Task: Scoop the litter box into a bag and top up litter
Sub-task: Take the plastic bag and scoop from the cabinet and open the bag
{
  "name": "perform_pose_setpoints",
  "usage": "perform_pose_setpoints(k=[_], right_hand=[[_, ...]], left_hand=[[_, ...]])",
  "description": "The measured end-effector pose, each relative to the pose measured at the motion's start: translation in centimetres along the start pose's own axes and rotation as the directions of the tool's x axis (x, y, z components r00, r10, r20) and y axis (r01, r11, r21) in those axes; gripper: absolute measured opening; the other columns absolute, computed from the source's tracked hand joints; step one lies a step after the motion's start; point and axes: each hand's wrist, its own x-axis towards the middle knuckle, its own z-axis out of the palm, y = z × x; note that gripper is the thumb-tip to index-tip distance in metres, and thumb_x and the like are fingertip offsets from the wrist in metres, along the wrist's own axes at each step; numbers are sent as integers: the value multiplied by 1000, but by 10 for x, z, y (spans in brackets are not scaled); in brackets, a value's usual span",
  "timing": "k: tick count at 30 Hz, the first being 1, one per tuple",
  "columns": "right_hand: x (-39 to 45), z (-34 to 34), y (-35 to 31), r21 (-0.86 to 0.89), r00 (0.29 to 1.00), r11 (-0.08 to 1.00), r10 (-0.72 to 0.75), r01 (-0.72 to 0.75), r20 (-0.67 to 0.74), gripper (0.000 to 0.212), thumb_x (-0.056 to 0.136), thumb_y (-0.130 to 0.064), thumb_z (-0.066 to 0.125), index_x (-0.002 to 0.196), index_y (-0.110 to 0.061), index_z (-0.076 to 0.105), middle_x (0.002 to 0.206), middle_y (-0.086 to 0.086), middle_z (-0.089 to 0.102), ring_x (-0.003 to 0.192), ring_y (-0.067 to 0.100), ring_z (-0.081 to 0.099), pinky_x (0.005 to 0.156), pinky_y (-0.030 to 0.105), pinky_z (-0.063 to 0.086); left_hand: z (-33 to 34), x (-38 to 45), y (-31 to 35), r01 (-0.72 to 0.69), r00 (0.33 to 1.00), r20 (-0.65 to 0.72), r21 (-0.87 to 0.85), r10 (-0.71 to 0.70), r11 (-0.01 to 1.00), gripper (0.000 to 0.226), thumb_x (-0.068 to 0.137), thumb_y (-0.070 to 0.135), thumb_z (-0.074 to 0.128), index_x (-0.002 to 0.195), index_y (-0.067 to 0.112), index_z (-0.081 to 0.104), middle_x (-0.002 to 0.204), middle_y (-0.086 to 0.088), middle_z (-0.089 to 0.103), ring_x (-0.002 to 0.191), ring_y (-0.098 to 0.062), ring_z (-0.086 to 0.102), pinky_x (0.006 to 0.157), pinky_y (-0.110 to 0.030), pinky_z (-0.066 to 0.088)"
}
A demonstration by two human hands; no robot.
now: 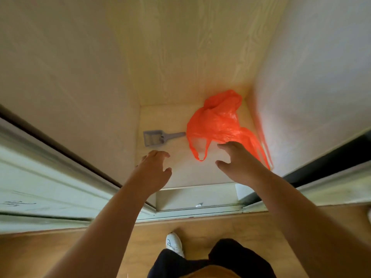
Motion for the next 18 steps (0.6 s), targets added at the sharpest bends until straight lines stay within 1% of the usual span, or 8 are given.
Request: perform_pose_setpoints(k=[3, 5, 7, 9, 11, 13, 15, 18], right_hand=[[18, 9, 2, 9, 997, 999, 39, -40, 67, 64, 99, -36, 59, 157, -30, 34, 162, 5, 29, 146, 20, 36, 113, 34, 35], [32, 15, 6, 25, 990, 997, 68, -72, 123, 66, 98, -39, 59, 158, -37, 32, 163, 6, 29, 142, 24, 43, 110, 35, 39], [48, 21, 11, 55, 979, 993, 96, -107, 178, 65, 96, -37, 59, 156, -40, 34, 159, 9, 37, 112, 22, 64, 90, 30, 48], [62, 28, 16, 102, 965, 982, 132, -159, 227, 63, 96, -33, 60, 155, -38, 37, 138, 10, 56, 76, 15, 65, 66, 27, 47], [75, 37, 21, 135, 949, 969, 167, -209, 269, 60, 97, -31, 60, 153, -36, 40, 112, 5, 64, 67, 12, 60, 57, 24, 45], [89, 48, 27, 158, 936, 959, 180, -236, 302, 58, 97, -30, 61, 152, -35, 43, 107, 5, 64, 63, 11, 56, 51, 22, 40], [104, 62, 31, 179, 921, 947, 196, -267, 337, 61, 97, -29, 63, 153, -33, 41, 129, 11, 61, 73, 14, 60, 54, 21, 42], [124, 83, 34, 177, 900, 942, 201, -286, 386, 69, 94, -35, 65, 156, -34, 34, 155, 12, 42, 117, 24, 62, 87, 27, 51]], left_hand=[[2, 14, -1, 2, 999, 40, 6, -2, 1000, 48, 96, 33, 59, 143, 27, 48, 151, -2, 41, 134, -29, 43, 110, -47, 40], [7, 20, 2, 3, 999, 48, -13, -3, 1000, 48, 96, 32, 59, 143, 28, 48, 150, -1, 41, 132, -28, 43, 110, -47, 40], [12, 24, 6, 11, 999, 47, -38, -9, 999, 48, 96, 32, 59, 143, 27, 48, 150, -1, 41, 132, -27, 43, 110, -48, 40], [18, 26, 12, 22, 999, 47, -59, -20, 998, 48, 96, 31, 59, 143, 27, 48, 150, 0, 40, 132, -26, 43, 110, -47, 40], [25, 26, 15, 32, 998, 47, -71, -28, 997, 49, 96, 31, 59, 143, 27, 47, 151, 1, 40, 132, -26, 43, 109, -47, 40], [30, 27, 17, 42, 998, 43, -71, -39, 997, 49, 96, 31, 59, 143, 28, 46, 151, 3, 39, 131, -25, 44, 109, -46, 41], [33, 29, 18, 62, 997, 41, -71, -59, 996, 49, 97, 31, 59, 144, 29, 46, 152, 4, 39, 132, -24, 44, 110, -45, 40], [36, 31, 19, 85, 996, 38, -86, -82, 993, 49, 96, 30, 59, 143, 28, 46, 150, 4, 40, 126, -22, 47, 108, -43, 42]])
